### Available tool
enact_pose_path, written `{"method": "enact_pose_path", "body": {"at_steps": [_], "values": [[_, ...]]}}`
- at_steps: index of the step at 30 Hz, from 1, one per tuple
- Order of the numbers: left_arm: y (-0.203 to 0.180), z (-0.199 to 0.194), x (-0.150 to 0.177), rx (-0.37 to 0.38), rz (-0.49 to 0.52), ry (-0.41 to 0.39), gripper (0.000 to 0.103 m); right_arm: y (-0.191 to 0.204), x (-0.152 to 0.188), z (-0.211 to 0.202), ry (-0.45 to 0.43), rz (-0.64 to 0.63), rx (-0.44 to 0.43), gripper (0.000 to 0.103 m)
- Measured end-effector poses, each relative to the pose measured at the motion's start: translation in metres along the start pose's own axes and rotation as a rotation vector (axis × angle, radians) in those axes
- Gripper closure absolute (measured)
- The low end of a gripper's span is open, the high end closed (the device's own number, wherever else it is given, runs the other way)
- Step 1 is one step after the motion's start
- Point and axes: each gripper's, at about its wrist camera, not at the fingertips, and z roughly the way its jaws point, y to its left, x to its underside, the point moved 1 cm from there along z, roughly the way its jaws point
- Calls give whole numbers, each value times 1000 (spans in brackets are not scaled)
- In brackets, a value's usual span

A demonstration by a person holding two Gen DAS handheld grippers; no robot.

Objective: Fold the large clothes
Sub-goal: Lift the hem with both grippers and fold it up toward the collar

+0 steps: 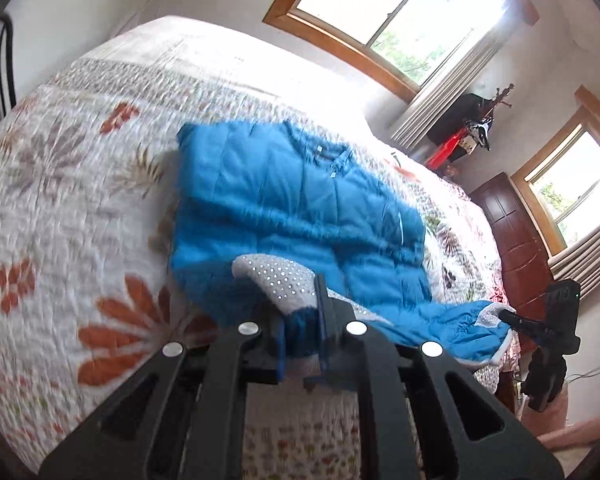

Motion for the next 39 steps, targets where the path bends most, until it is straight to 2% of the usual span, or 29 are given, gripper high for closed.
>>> {"method": "enact_pose_path", "body": {"at_steps": [5,12,17,21,26,30,37,38,39], "values": [[-10,27,-61,-1,32,-26,93,-1,-65,8,-9,-19,10,94],[-15,82,-144,3,27,-37,93,-20,-155,41,-6,8,19,94],[-5,133,-182,-28,-13,-12,93,-43,-206,75,19,25,32,94],[13,188,-203,-77,-50,41,93,-71,-235,114,59,68,53,94],[41,255,-214,-175,-72,120,93,-113,-255,162,125,137,91,94],[55,291,-214,-211,-73,176,93,-143,-260,193,164,192,101,94],[63,314,-212,-229,-76,211,90,-172,-261,223,195,267,91,94],[64,314,-213,-227,-83,217,89,-173,-262,225,208,284,131,94],[65,315,-214,-224,-90,223,89,-174,-262,225,210,288,133,94]]}}
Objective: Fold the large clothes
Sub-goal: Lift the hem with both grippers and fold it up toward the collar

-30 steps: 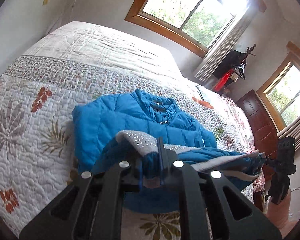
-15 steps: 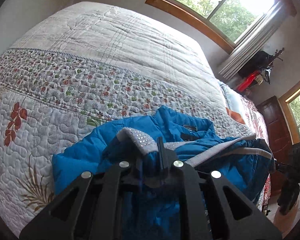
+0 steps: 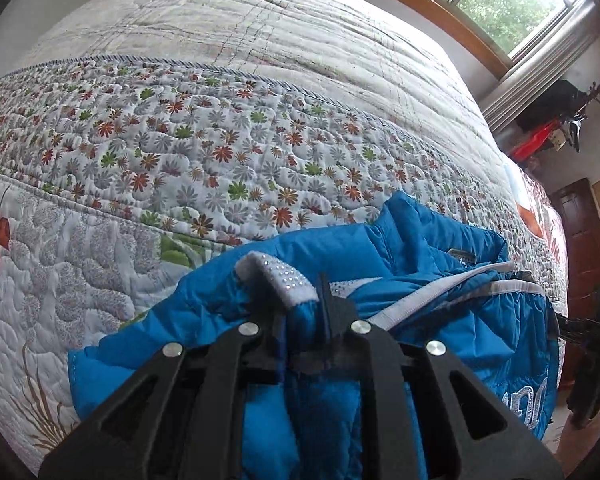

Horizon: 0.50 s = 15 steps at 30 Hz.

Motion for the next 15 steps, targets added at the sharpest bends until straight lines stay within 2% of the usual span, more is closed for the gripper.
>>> {"method": "enact_pose_path", "body": {"at_steps": [4,7,10,11,12,13,15], "values": [[2,-9,-2,45,-24,33,83,8,5,-12,-15,-4,-14,88],[8,-33,1,130,-50,24,72,17,15,-34,-27,-25,-39,81],[18,-66,7,155,-56,-31,42,25,26,-48,-45,-55,-45,74],[22,-76,11,144,-44,-52,42,26,29,-51,-41,-56,-43,65],[26,-81,15,129,-35,-58,42,27,33,-55,-56,-66,-21,36],[30,-86,21,107,-19,-60,42,29,38,-62,-78,-89,7,25],[35,-89,36,50,22,-51,42,32,47,-70,-99,-136,40,22]]}}
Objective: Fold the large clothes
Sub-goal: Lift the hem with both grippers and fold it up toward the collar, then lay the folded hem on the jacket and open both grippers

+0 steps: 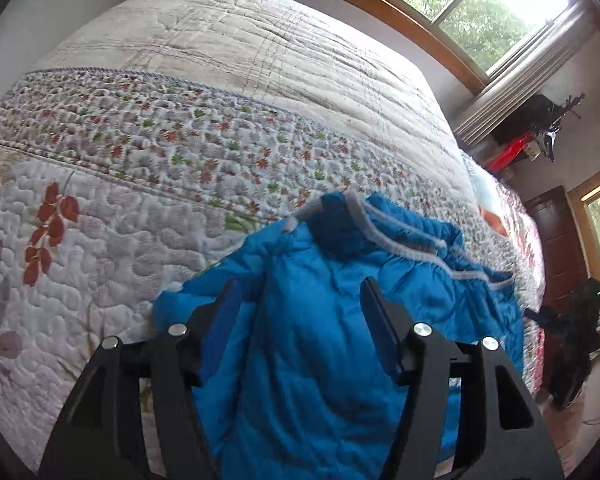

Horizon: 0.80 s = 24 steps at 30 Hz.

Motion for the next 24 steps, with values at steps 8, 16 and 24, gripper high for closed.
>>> {"method": "enact_pose_path", "body": {"at_steps": [8,16,24], "values": [[1,13,46,2,63,51,40,-5,33,24,80,-30,26,54],[-20,2,48,5,75,-44,94,30,14,6,-24,-116,48,94],[7,18,43,-29,-21,-36,90,5,-4,38,17,-15,111,94]]}}
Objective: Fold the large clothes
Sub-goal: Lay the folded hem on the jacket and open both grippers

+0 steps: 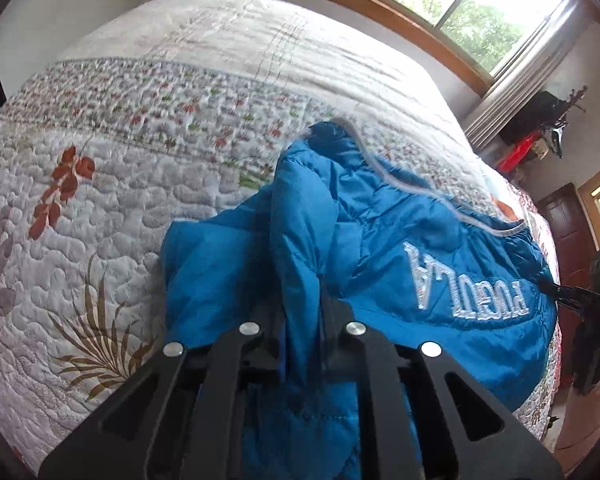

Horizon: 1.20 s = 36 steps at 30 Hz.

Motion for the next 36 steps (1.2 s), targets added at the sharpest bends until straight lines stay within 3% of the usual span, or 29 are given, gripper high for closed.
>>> {"method": "enact_pose_path", "body": {"at_steps": [2,7,10,14,19,22,24,27,29,36], "values": [[11,16,0,11,-31,25,84,-15,1,21,41,51,-14,94],[7,30,5,-27,-12,40,81,-31,5,38,52,117,-66,92],[1,25,2,-63,-1,52,79,-27,5,28,43,96,-29,87],[8,-7,-7,-100,-49,16,64,-19,15,-12,-26,53,79,69],[-8,-58,-3,-165,-8,-83,66,18,43,-56,-75,-42,84,76],[-46,-72,13,-153,82,-95,66,60,65,-58,-59,-121,34,78],[-78,-72,30,-139,127,-91,66,89,84,-53,-48,-171,58,79],[-118,-62,53,-120,191,-86,65,117,105,-41,-47,-219,108,81],[-131,-46,64,-121,220,-66,65,123,112,-28,-30,-216,96,81],[-136,6,95,-162,270,16,65,112,128,21,61,-196,150,85]]}}
